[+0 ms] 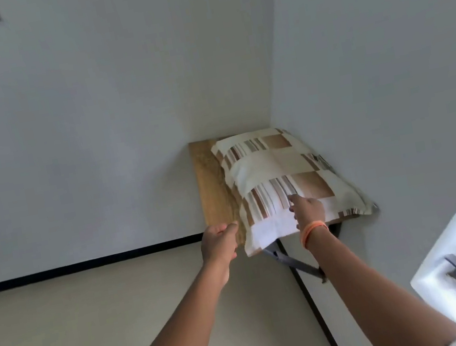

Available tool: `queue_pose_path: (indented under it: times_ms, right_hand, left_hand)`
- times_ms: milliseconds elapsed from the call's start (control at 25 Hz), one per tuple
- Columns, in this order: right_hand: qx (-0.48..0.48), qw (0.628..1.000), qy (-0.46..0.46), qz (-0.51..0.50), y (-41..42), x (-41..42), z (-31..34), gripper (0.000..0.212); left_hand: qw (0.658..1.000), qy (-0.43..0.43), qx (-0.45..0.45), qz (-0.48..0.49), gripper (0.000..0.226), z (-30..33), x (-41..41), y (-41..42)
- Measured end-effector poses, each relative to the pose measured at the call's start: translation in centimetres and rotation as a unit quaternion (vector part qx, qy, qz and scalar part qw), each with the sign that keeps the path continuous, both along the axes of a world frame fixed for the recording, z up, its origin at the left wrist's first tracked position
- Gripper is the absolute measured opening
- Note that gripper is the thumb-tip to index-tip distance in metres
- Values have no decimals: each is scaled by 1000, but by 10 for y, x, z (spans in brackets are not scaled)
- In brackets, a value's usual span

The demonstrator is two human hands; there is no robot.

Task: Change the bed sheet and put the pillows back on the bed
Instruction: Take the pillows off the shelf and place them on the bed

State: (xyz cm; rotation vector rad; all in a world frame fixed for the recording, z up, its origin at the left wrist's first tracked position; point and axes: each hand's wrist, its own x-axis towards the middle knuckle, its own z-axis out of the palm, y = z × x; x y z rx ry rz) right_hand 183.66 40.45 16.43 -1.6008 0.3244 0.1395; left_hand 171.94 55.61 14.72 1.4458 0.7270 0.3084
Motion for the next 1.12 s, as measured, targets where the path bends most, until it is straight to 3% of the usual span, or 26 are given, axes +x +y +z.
queue_pose_path:
  times_ms: [160, 320, 480, 680, 960, 1040, 1120]
  right_hand:
    - [-147, 987, -60, 7, 0, 148, -15, 22]
    - [-343, 935, -62, 70, 1, 289, -34, 67]
    - [-407, 905, 9, 124, 2, 365, -72, 91]
    - [-429, 893, 28, 131, 6, 394, -102, 117]
    - [-337, 932, 41, 128, 12, 404, -92, 141]
    - [-278, 948, 82, 131, 21, 393, -89, 134]
    - [-202, 965, 108, 128, 34, 372, -88, 111]
  left_hand:
    - [1000, 23, 6, -16, 18, -23, 126, 5]
    - [997, 57, 38, -34, 51, -30, 244, 4]
    - [990, 138, 36, -8, 82, -55, 313, 17]
    - [990, 113, -85, 19, 83, -80, 354, 33]
    - [984, 109, -124, 69, 57, -71, 359, 48]
    - [986, 95, -110, 86, 58, -63, 341, 57]
    - [987, 90, -86, 102, 59, -53, 311, 68]
